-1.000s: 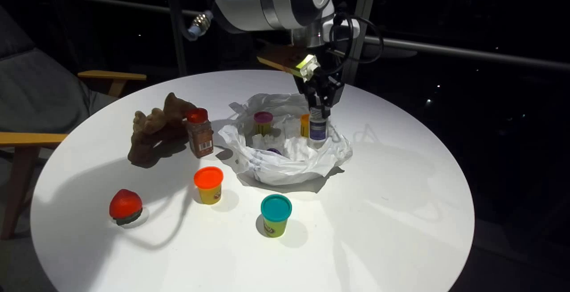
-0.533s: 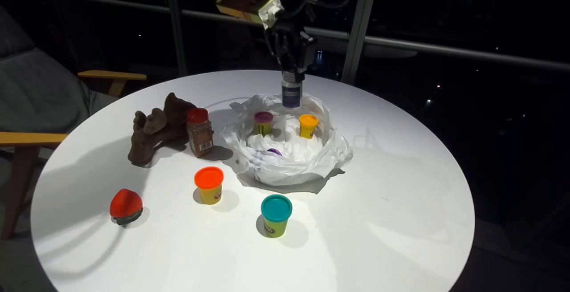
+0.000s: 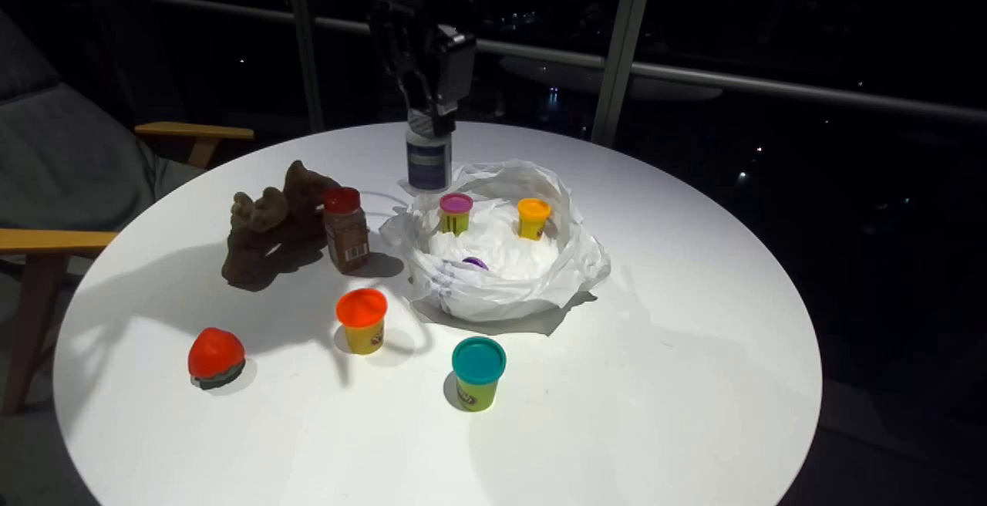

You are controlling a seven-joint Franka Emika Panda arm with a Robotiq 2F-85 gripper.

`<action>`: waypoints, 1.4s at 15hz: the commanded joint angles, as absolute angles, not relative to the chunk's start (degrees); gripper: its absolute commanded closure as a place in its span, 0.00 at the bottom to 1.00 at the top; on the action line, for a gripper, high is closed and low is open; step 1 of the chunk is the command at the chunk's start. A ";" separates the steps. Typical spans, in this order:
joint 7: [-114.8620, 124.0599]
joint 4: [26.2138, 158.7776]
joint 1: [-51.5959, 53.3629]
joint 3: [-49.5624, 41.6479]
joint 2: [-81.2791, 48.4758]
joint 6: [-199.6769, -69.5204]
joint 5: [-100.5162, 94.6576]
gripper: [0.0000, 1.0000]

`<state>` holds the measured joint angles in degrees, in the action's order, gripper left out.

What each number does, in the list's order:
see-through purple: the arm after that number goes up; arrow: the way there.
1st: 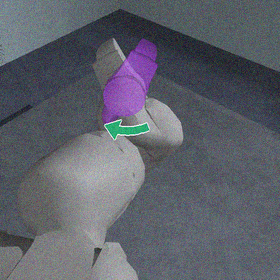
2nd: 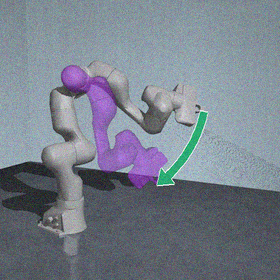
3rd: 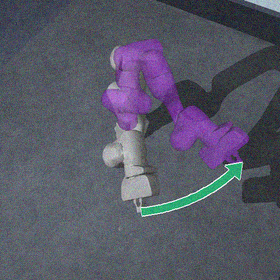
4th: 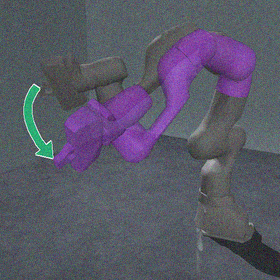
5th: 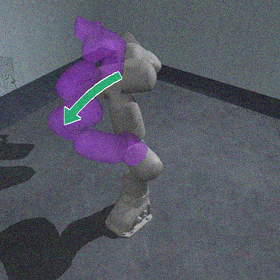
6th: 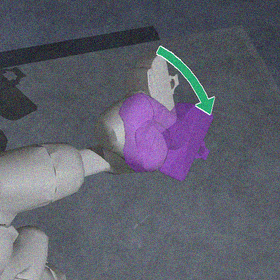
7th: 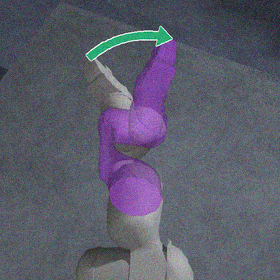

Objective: Remove all the objects from the plastic bag and put them on the table

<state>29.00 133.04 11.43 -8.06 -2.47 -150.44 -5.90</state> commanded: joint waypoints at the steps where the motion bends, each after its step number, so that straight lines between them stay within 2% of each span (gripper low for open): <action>1: 26.78 147.82 7.05 -3.95 8.82 -155.21 -3.90 0.81; 6: 19.08 162.80 3.23 -2.91 17.10 -161.72 0.64 0.81; 7: 14.53 157.90 4.34 -4.24 11.89 -160.10 4.40 0.81; 10: 4.07 159.13 5.85 -6.26 9.84 -161.43 11.90 0.81; 15: -3.23 158.90 3.78 -4.91 1.60 -163.97 13.84 0.81; 18: -5.62 158.23 2.79 -3.55 -3.78 -167.94 13.71 0.81; 21: -6.93 158.70 3.58 -3.42 -7.25 -177.56 12.60 0.81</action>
<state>-4.21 158.77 3.46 -4.19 -4.23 -169.37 12.17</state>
